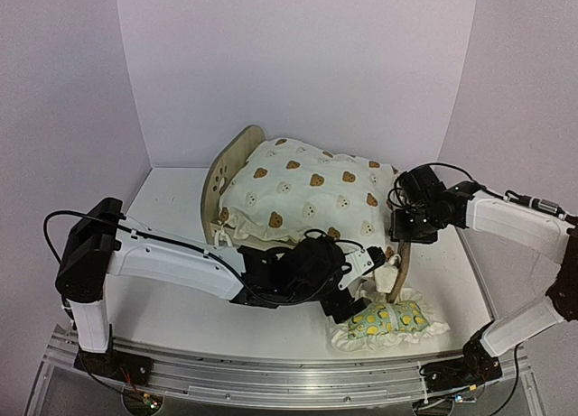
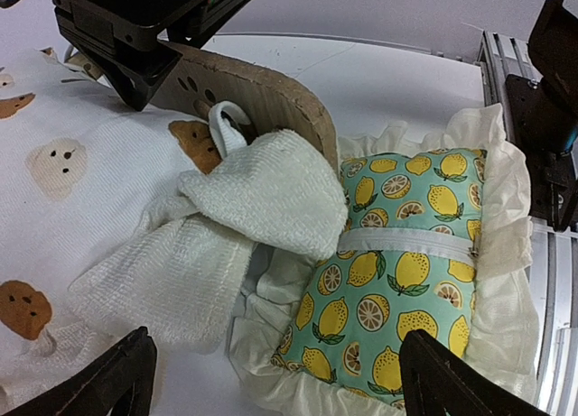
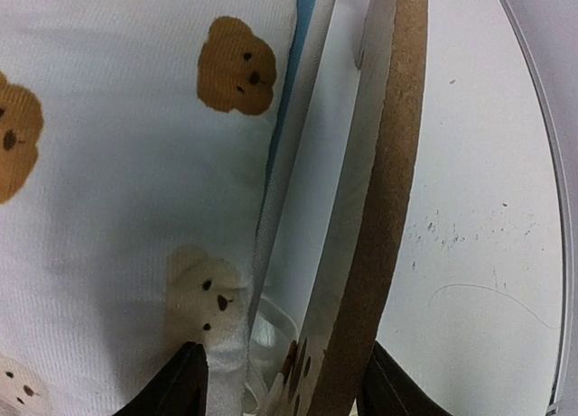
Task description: Set up the pet bed
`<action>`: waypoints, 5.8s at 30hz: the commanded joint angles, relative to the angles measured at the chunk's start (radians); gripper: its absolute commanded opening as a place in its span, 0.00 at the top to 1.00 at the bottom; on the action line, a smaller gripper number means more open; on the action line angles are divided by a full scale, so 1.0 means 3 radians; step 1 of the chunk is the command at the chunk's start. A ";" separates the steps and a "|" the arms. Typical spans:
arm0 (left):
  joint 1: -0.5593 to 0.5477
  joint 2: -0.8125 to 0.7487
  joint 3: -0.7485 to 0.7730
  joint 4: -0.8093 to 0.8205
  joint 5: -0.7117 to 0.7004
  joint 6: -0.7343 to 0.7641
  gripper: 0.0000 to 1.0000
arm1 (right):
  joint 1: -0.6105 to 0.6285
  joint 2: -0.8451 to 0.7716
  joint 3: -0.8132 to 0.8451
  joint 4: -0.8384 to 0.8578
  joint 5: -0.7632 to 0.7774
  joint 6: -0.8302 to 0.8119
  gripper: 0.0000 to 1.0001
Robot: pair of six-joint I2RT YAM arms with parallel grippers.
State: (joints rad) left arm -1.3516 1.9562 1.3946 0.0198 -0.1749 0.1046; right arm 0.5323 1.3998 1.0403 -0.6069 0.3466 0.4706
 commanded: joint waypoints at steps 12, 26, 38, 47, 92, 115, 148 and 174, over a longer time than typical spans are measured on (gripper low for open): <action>0.0041 0.0650 0.0909 -0.0030 0.0131 -0.0122 0.08 | 0.0038 -0.0885 -0.0186 -0.0044 0.0067 -0.0237 0.37; 0.0043 0.0904 0.1179 0.0036 -0.0366 -0.0167 0.95 | 0.0037 -0.1348 -0.0281 -0.0326 -0.0203 -0.0238 0.34; 0.0100 0.0419 0.1113 -0.0045 -0.0152 -0.0270 1.00 | 0.0036 -0.1428 -0.0220 -0.0339 -0.0662 -0.0386 0.32; 0.0176 0.0097 0.1126 -0.0046 -0.0148 -0.0184 1.00 | 0.0038 -0.1436 -0.0160 -0.0337 -0.1121 -0.0559 0.37; 0.0289 -0.0111 0.1062 0.0023 -0.0120 -0.0113 1.00 | 0.0036 -0.1085 -0.0466 0.0162 -0.0832 -0.0848 0.99; 0.0337 -0.0025 0.1055 0.0036 -0.0070 -0.0127 1.00 | 0.0036 -0.1177 0.0116 -0.0215 -0.2277 -0.0209 1.00; 0.0336 -0.0011 0.1040 -0.0020 0.0089 -0.0215 1.00 | 0.0036 -0.1291 0.0687 -0.0232 -0.2883 0.0417 1.00; 0.0340 -0.0185 0.0689 -0.0042 -0.0120 -0.0272 0.02 | 0.0036 -0.1903 -0.0451 -0.0641 -0.1039 0.0171 0.30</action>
State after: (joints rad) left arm -1.2537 1.9883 1.6396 -0.0159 -0.1559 0.0255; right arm 0.5396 0.8512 0.9334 -0.7790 -0.1647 0.4953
